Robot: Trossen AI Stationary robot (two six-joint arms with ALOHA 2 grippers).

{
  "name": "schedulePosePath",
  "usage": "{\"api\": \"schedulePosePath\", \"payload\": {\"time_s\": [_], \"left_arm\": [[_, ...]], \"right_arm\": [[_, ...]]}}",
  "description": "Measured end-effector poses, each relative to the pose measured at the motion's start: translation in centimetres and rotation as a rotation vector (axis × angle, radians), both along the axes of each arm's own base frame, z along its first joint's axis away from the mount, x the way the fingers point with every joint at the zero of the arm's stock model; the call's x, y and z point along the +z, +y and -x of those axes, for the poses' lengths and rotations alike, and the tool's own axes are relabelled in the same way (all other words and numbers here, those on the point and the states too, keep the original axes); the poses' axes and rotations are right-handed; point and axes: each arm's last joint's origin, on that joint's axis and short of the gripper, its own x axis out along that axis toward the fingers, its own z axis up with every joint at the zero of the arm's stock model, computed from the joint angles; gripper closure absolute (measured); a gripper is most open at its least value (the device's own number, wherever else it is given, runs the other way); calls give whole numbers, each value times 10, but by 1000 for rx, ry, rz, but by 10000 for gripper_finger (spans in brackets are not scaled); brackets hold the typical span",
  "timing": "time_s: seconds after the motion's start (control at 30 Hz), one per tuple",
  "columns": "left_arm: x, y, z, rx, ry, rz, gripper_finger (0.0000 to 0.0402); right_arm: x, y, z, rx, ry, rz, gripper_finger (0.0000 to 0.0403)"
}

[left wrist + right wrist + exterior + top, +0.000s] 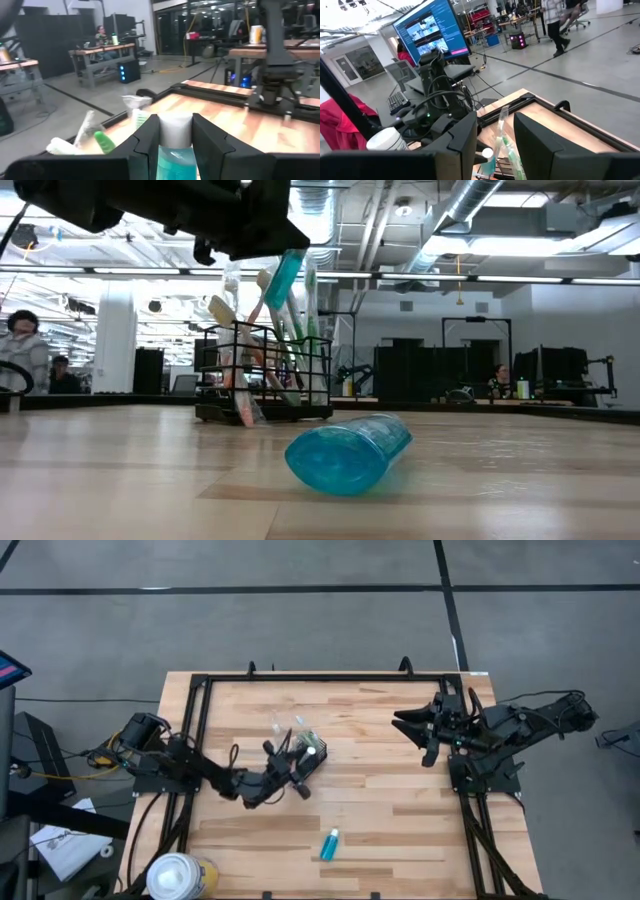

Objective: Pick & Place toothbrushing station
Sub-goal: Put the left blue mouthwash into the wire organizer, then put the blue mouthwash into the wire organizer

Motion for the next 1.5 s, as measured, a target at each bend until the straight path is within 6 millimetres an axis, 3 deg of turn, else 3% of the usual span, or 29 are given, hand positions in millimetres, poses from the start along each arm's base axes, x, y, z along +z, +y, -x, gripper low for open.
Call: {"api": "schedulePosePath", "payload": {"time_s": [0.27,0.67,0.9,1.07,1.17,1.33,1.5], "left_arm": [[-2,16,-5,52,-16,28,321],[-42,16,-16,64,38,53,321],[-38,20,-18,16,47,41,312],[-38,23,-21,-38,16,84,206],[-38,23,-21,-53,12,89,172],[-35,18,-20,-82,-10,97,171],[-4,10,-19,-152,-149,134,195]], "right_arm": [[-1,12,0,68,22,59,282],[-2,28,5,137,32,92,282],[-1,30,7,133,22,89,282],[-1,30,7,130,15,85,282],[1,30,7,130,-3,85,282],[2,30,7,131,-5,90,282],[6,31,7,129,-42,78,282]]}}
